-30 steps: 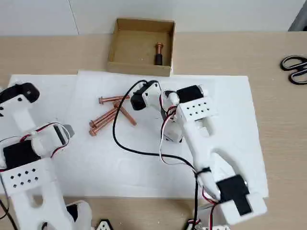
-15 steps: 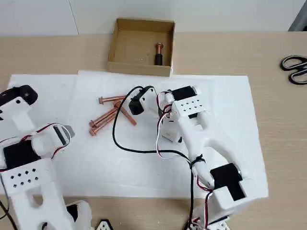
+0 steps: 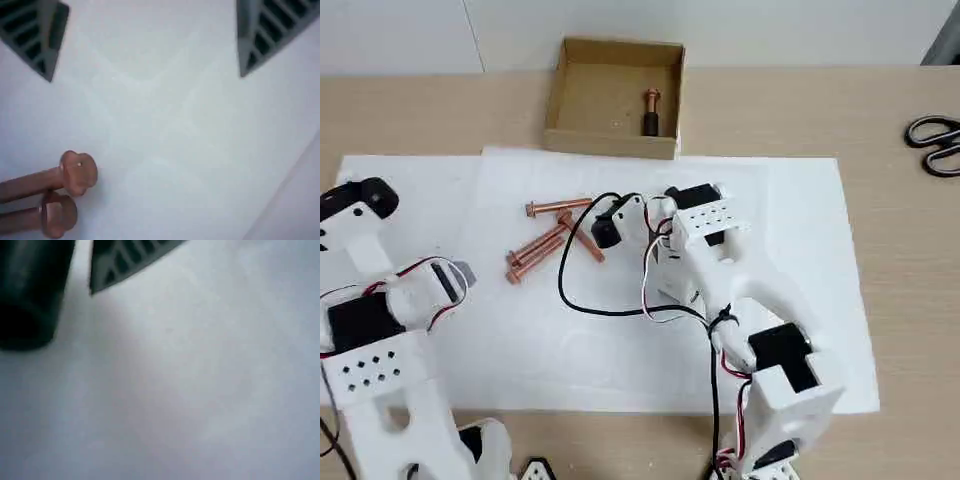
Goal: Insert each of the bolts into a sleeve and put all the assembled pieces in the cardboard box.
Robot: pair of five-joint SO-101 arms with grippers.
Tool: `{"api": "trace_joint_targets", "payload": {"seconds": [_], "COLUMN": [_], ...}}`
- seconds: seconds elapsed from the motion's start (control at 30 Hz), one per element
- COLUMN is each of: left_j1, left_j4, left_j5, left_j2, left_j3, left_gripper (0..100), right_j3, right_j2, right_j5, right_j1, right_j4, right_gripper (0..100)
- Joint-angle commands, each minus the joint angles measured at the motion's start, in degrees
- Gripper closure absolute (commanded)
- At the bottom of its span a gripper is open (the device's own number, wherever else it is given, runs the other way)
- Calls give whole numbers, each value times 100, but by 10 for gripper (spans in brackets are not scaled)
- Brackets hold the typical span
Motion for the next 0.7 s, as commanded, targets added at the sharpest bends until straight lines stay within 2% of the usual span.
{"api": "trace_joint_targets", "payload": {"seconds": [0.0, 0.07, 0.2, 0.33, 0.53, 0.67], "left_j1": [-18, -18, -18, 18, 18, 229], "left_j4": [18, 18, 9, -26, -123, -211], "left_j5": [35, 35, 0, -88, -1073, -1090], "left_j2": [-70, -70, -70, -70, -62, 9], "left_j3": [-286, -286, -286, -303, -743, -1051], "left_gripper": [775, 775, 775, 775, 775, 775], "right_j3": [-9, -9, -114, -466, -1284, -1626], "right_j2": [101, 180, 101, -189, -752, -1191], "right_j5": [35, 26, 0, -387, -765, -1116], "right_j1": [-31, -31, -4, 145, 233, 242], "right_j4": [-84, -119, -57, 242, 1191, 1640], "right_gripper": [866, 875, 998, 995, 995, 995]}}
